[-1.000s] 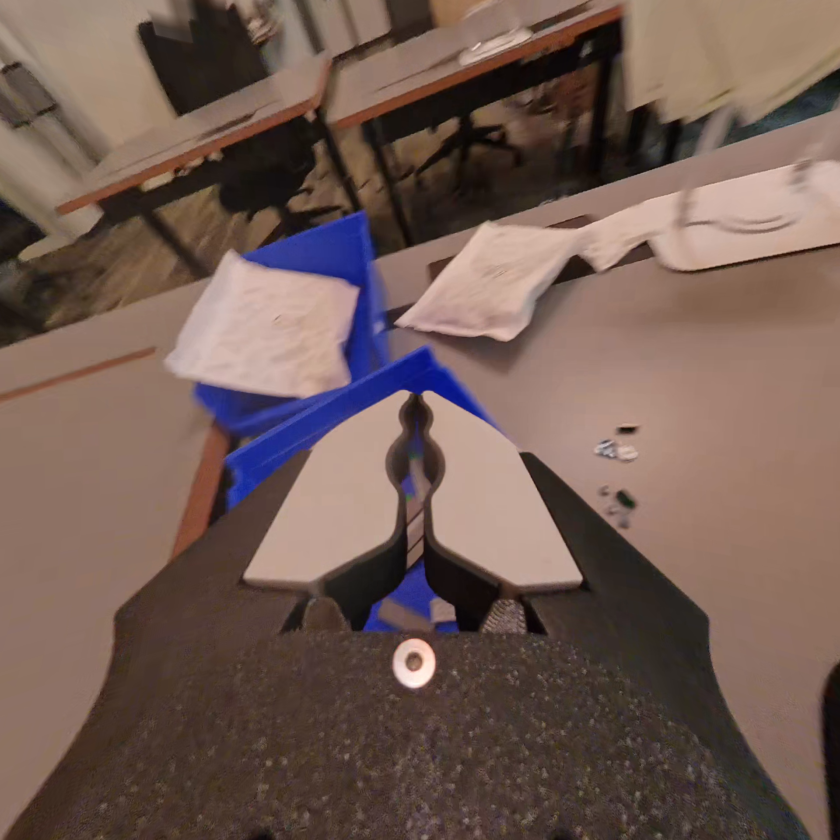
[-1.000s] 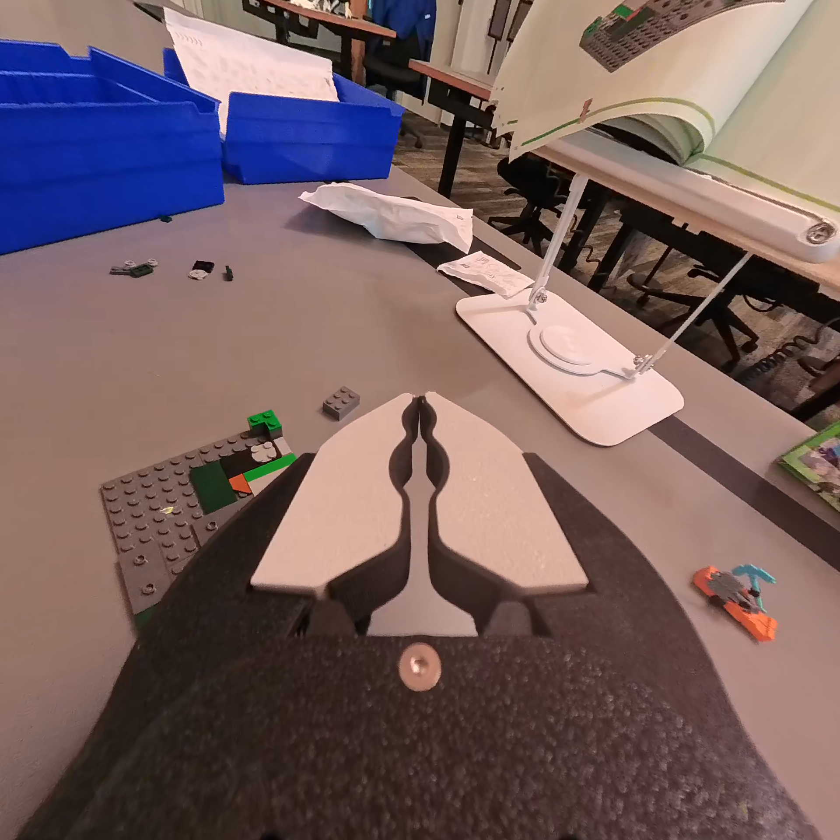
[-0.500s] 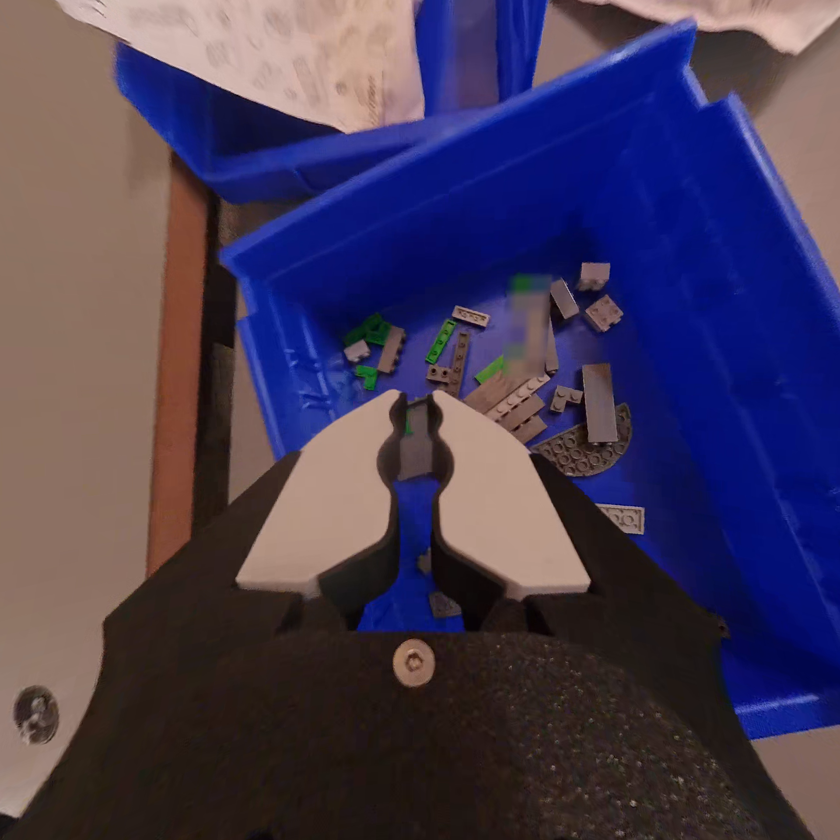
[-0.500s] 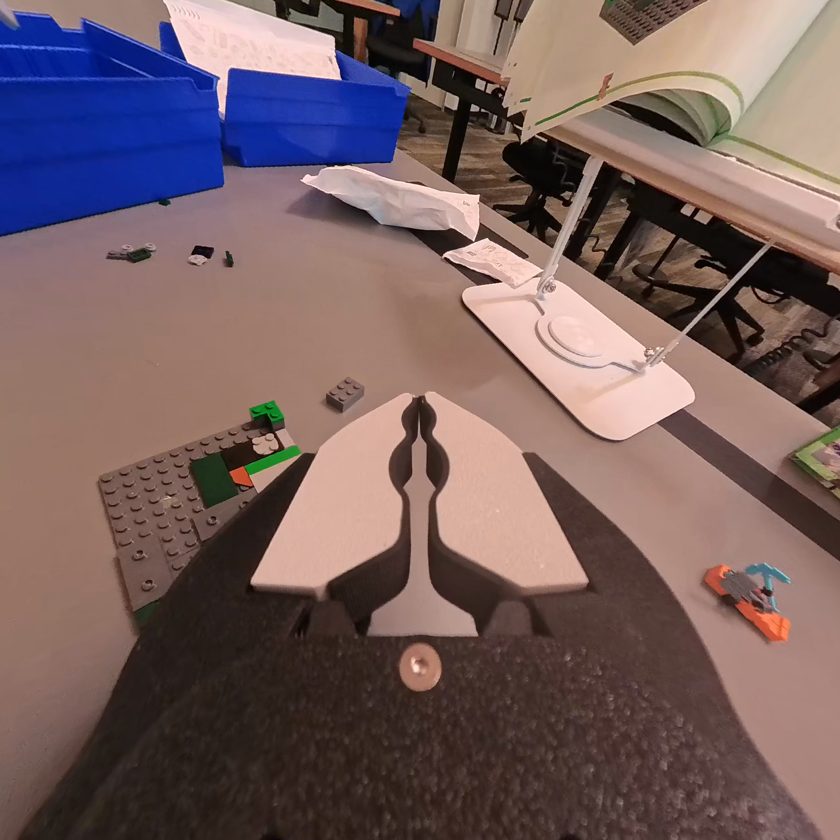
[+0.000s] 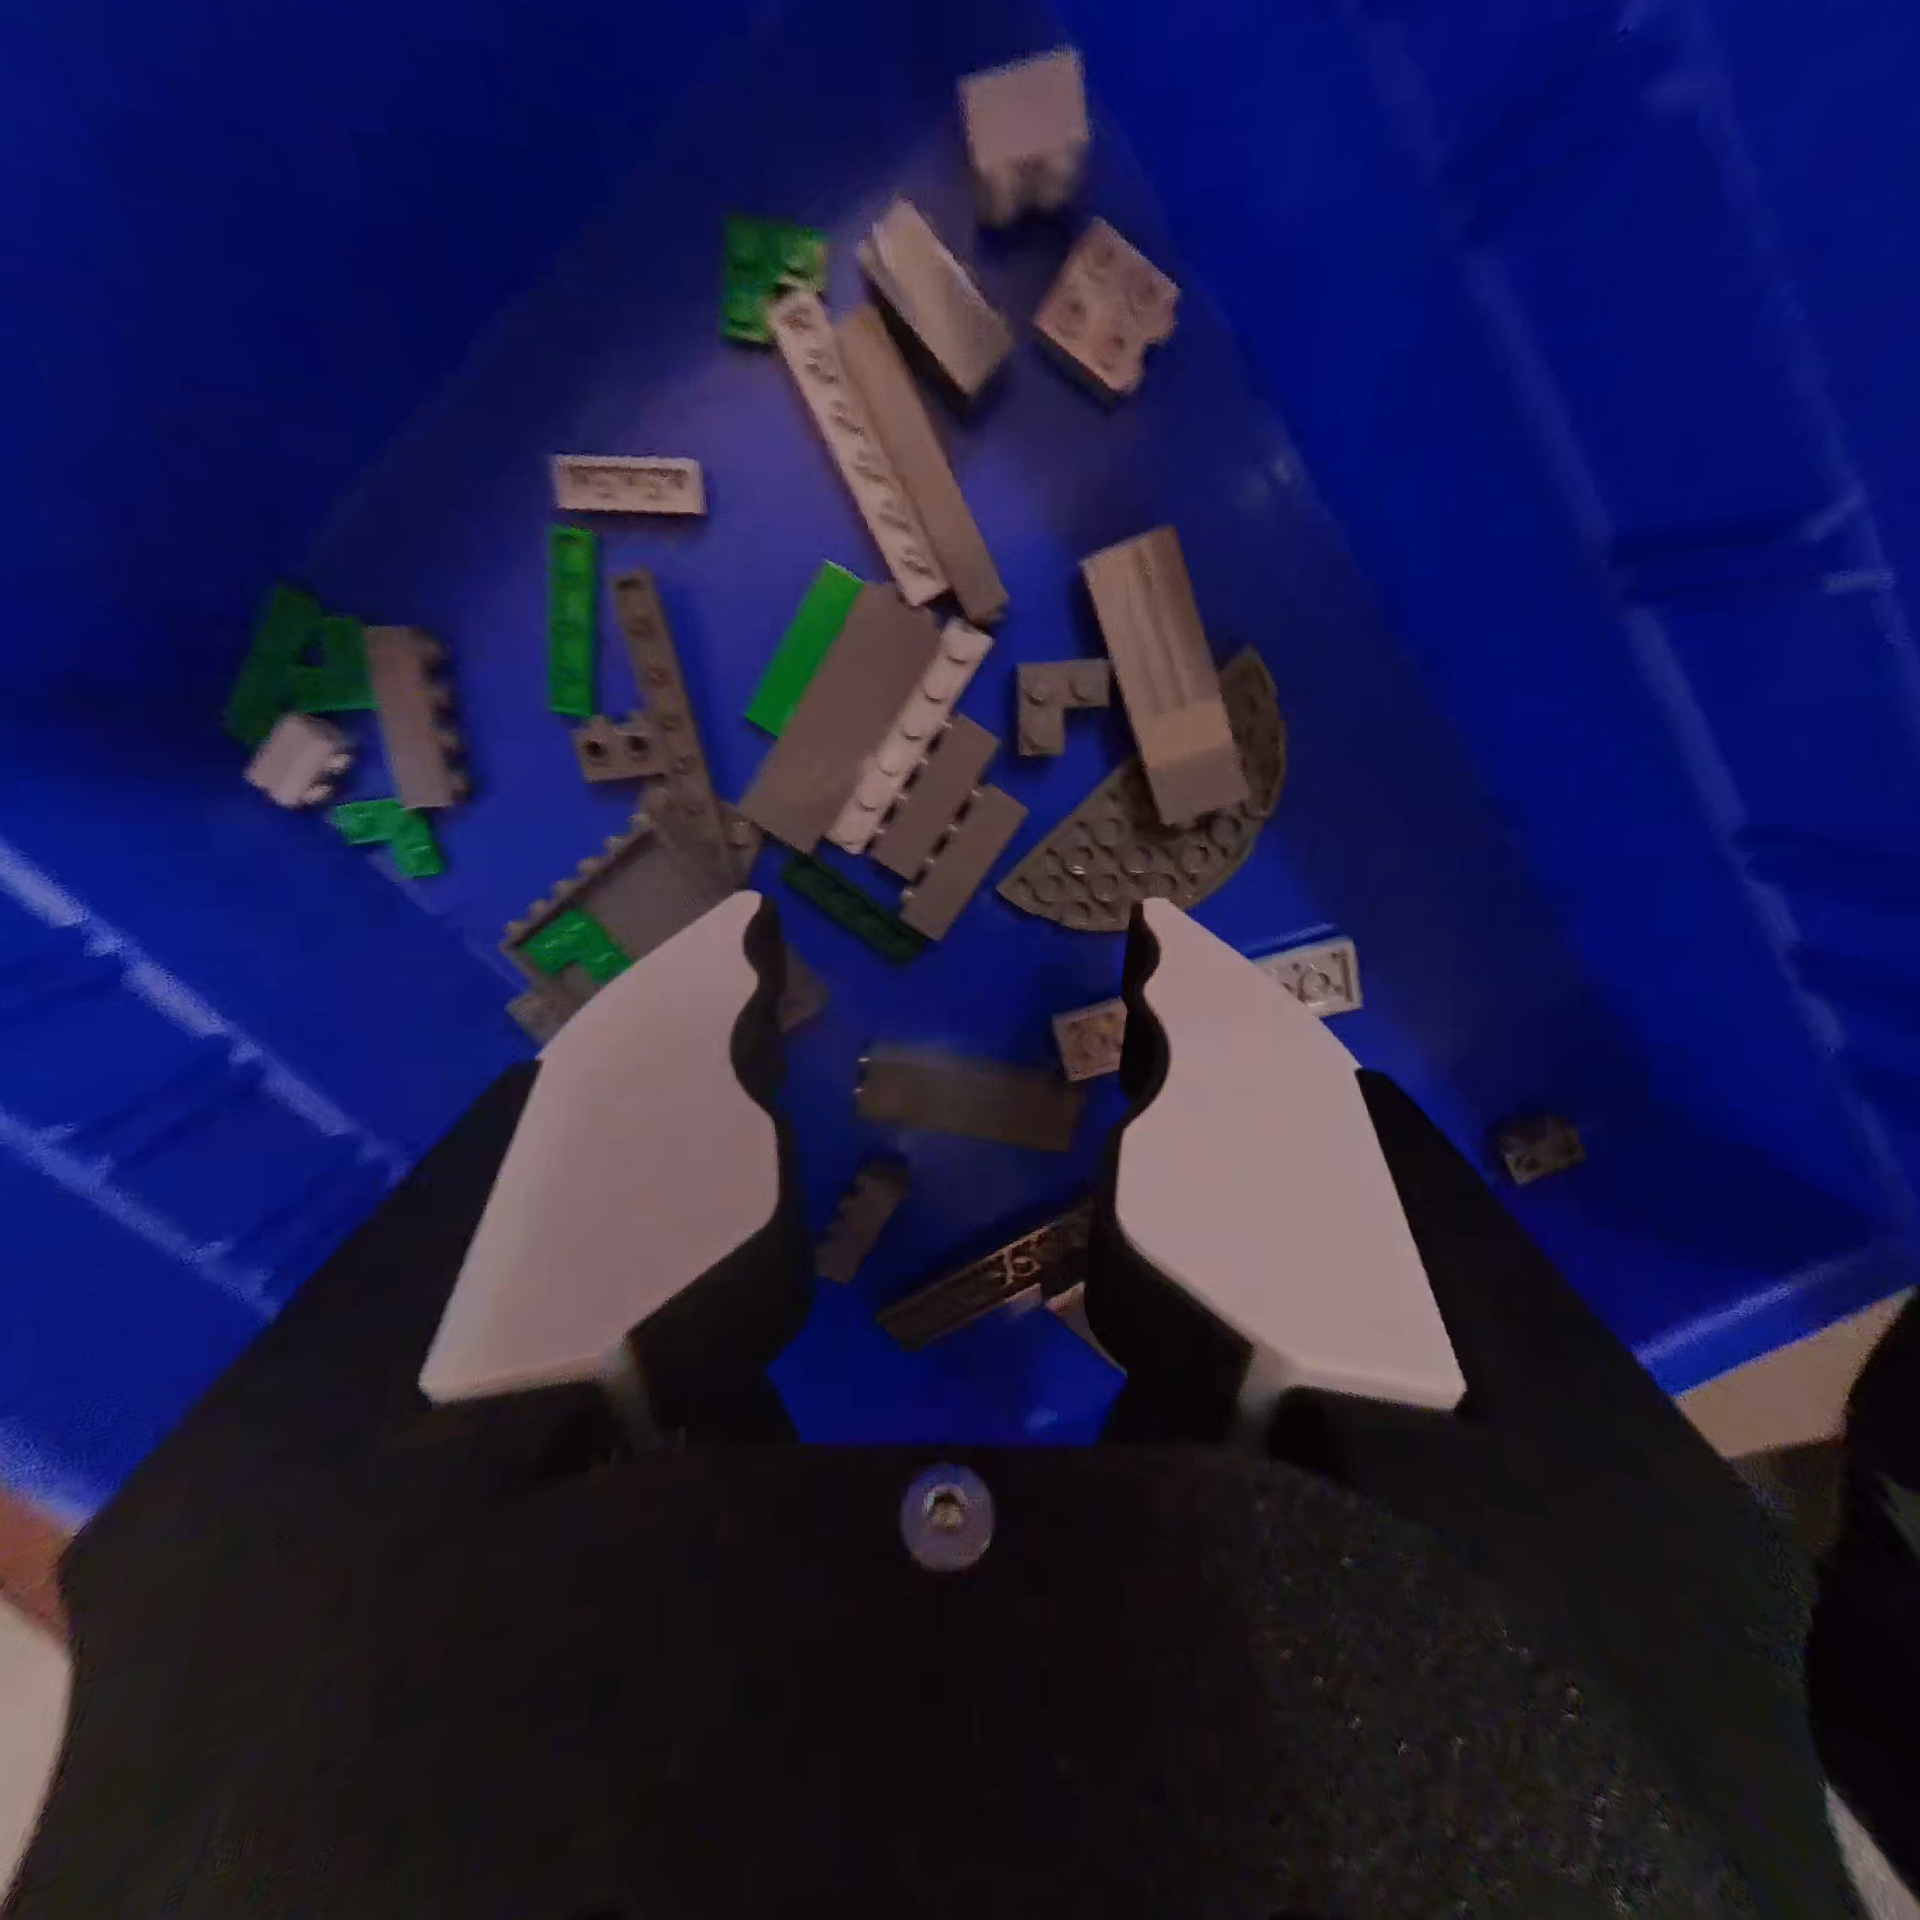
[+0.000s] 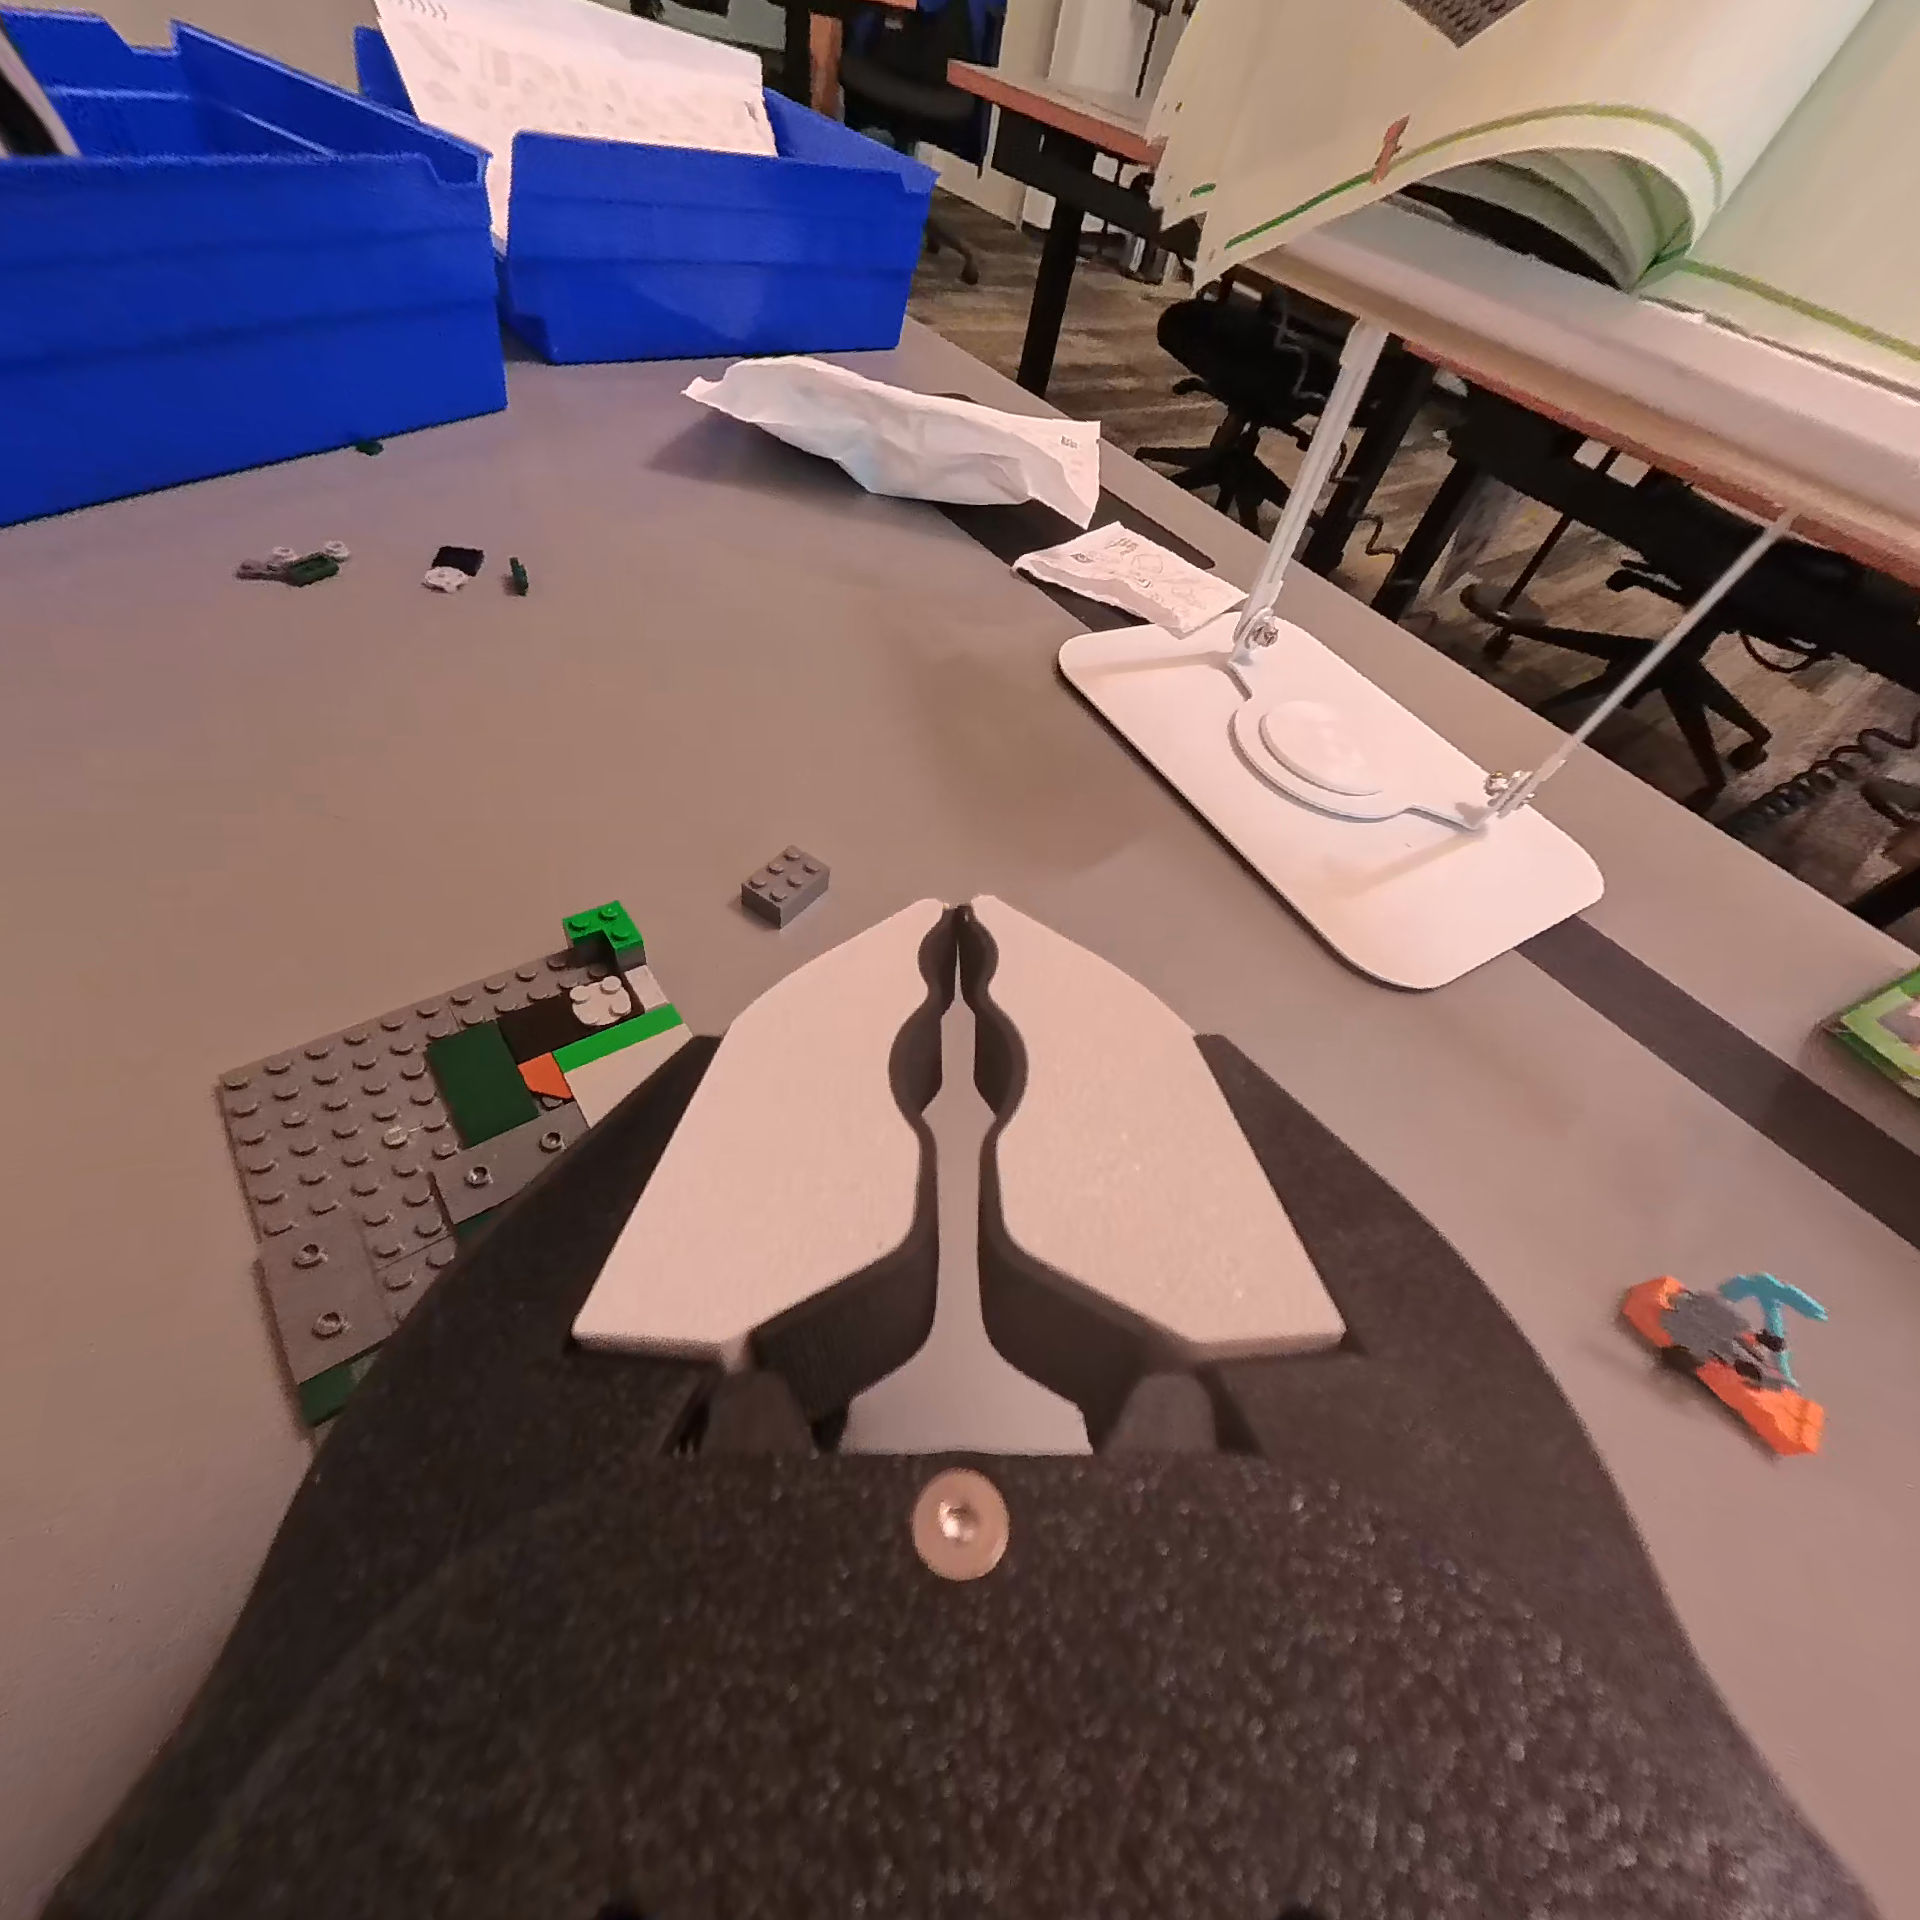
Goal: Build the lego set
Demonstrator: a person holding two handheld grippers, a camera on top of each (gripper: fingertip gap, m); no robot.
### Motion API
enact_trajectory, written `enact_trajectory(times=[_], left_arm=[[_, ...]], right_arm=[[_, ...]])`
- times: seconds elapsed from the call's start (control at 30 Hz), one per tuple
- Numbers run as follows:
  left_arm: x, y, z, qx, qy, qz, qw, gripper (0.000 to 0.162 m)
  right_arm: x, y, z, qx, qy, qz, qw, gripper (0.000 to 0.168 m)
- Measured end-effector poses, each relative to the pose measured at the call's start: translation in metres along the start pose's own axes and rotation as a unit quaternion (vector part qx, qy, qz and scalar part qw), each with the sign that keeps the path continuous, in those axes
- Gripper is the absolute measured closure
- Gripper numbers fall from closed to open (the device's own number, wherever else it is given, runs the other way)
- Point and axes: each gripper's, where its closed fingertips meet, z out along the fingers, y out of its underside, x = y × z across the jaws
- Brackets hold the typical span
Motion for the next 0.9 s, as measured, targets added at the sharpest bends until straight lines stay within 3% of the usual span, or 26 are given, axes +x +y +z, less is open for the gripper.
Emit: enact_trajectory(times=[0.2, 0.33, 0.43, 0.7, 0.9], left_arm=[[0.03, -0.01, 0.008, 0.041, 0.069, 0.043, 0.996, 0.106], [0.036, -0.016, 0.019, 0.039, 0.061, 0.066, 0.995, 0.115], [0.03, -0.022, 0.021, 0.049, 0.038, 0.07, 0.996, 0.147], [-0.008, -0.04, -0.009, 0.112, -0.059, 0.036, 0.991, 0.147], [-0.014, -0.032, -0.027, 0.113, -0.102, 0.048, 0.987, 0.132]], right_arm=[[-0.002, 0.005, 0.003, -0.008, -0.002, -0.002, 1.0, 0.168], [-0.003, 0.008, 0.006, -0.014, -0.002, -0.001, 1.0, 0.168], [-0.004, 0.01, 0.007, -0.018, -0.002, -0.003, 1.0, 0.168], [-0.002, 0.015, 0.01, -0.028, 0.006, -0.004, 1.0, 0.168], [0.003, 0.016, 0.011, -0.027, 0.015, -0.01, 0.999, 0.168]])
